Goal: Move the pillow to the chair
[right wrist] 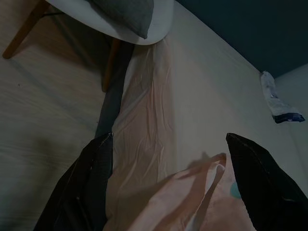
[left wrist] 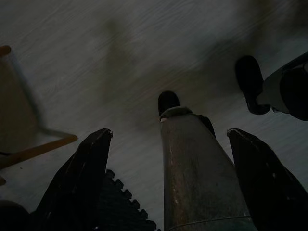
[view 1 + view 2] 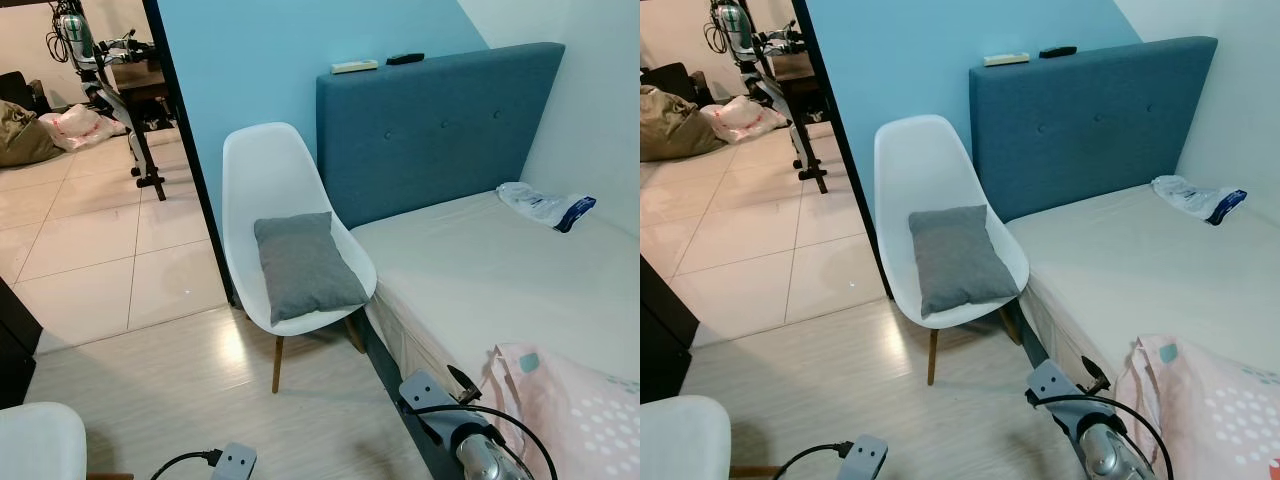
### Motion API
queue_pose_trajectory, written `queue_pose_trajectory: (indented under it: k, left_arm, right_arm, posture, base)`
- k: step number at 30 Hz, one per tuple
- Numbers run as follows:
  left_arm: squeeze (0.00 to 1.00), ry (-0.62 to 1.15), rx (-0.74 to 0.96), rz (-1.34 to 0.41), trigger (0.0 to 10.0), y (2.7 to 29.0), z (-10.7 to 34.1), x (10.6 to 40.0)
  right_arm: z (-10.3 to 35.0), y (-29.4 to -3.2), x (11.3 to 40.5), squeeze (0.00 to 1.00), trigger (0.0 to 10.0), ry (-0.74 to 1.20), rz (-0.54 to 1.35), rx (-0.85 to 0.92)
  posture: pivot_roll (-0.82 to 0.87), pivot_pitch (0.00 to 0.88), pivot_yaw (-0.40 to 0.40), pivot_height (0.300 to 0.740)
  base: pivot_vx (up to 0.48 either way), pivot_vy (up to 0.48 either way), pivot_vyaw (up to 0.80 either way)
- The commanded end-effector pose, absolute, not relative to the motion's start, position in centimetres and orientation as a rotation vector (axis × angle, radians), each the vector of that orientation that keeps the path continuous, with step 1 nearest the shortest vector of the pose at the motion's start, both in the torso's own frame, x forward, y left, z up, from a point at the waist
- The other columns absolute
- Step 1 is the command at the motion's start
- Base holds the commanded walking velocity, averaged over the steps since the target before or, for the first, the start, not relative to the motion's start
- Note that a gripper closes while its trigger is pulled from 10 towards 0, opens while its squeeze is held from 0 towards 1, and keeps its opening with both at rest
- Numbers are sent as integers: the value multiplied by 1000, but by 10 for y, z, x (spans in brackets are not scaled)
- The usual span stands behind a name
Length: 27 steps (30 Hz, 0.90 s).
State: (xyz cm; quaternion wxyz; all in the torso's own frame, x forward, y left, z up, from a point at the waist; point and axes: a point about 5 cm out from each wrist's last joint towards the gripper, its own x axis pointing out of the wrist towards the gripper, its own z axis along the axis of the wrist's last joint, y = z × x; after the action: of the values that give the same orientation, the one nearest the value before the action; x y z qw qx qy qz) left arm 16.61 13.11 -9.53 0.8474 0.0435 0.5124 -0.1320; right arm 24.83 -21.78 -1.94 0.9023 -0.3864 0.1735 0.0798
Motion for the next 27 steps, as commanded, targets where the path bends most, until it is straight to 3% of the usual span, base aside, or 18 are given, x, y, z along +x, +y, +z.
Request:
queue_pose_trajectory:
  k: [1,27]
  left_arm:
    - [0,1090,103,-267,10000,137,-96,165]
    - [0,1088,97,-266,10000,136,-96,165]
  right_arm:
    - [-20,-217,249,0,10000,365,155,-783]
    - [-20,-216,249,0,10000,363,155,-782]
  posture:
    - [-78,0,25,740]
    - [-79,0,25,740]
  base:
    - [0,0,0]
    - [0,0,0]
